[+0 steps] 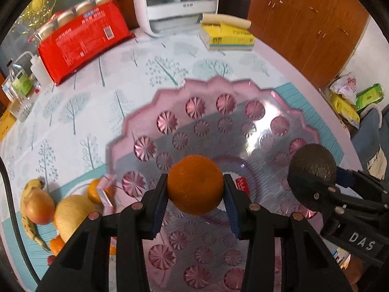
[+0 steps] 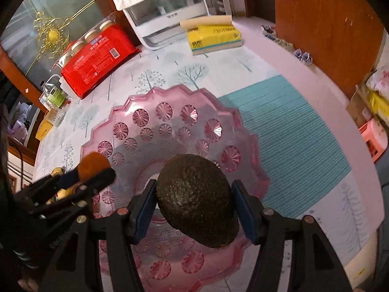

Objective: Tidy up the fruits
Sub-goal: 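Grasp the orange with the left gripper while the right gripper carries the avocado to the pink bowl, then lower the orange and avocado into the pink bowl and open both grippers, then grasp the banana with the left gripper while the right gripper grasps the yellow pear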

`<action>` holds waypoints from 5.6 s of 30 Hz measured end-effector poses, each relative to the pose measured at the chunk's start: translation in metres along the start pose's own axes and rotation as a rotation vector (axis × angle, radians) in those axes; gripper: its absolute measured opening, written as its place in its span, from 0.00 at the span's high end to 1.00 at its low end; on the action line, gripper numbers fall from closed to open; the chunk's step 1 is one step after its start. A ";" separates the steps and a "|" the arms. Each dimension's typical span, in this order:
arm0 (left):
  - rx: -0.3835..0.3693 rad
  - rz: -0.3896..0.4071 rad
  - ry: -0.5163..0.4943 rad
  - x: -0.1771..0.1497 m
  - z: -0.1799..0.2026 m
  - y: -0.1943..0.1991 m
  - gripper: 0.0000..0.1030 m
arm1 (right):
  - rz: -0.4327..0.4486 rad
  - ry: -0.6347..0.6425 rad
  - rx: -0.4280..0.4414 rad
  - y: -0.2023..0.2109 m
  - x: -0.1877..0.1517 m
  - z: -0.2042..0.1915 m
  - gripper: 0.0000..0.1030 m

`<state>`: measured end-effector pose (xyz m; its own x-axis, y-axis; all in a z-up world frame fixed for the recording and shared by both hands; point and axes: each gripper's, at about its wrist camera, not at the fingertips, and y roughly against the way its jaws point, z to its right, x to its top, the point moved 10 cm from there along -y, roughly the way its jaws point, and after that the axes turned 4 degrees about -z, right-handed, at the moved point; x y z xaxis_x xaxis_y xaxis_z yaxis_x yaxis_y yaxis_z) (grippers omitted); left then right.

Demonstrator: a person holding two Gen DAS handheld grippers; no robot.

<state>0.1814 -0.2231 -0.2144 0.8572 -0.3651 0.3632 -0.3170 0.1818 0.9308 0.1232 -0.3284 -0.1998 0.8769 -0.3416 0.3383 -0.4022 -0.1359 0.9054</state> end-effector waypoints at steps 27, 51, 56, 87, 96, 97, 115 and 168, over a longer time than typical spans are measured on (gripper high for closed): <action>0.044 -0.034 0.037 -0.016 -0.009 0.000 0.25 | 0.004 0.055 -0.020 -0.013 0.011 -0.026 0.35; 0.051 0.091 0.049 -0.047 -0.066 0.158 0.24 | 0.168 0.046 -0.043 0.122 -0.019 -0.072 0.35; 0.058 0.114 0.031 -0.058 -0.074 0.181 0.23 | 0.184 0.070 -0.071 0.144 -0.031 -0.088 0.35; 0.156 0.256 0.108 -0.071 -0.201 0.274 0.16 | 0.290 0.196 -0.092 0.195 -0.039 -0.187 0.35; 0.232 0.274 0.122 -0.058 -0.270 0.291 0.16 | 0.249 0.211 -0.074 0.166 -0.038 -0.222 0.35; 0.242 0.276 0.118 -0.057 -0.277 0.292 0.15 | 0.242 0.213 -0.072 0.161 -0.039 -0.225 0.35; 0.202 0.000 0.104 -0.081 -0.369 0.119 0.10 | 0.028 0.189 -0.091 0.018 -0.057 -0.272 0.35; 0.056 -0.116 0.123 -0.123 -0.358 0.045 0.68 | -0.062 0.148 0.006 -0.057 -0.052 -0.291 0.42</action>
<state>0.2068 0.1571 -0.2317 0.9315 -0.2651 0.2490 -0.2323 0.0931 0.9682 0.1773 -0.0321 -0.1940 0.9292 -0.1913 0.3164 -0.3473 -0.1582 0.9243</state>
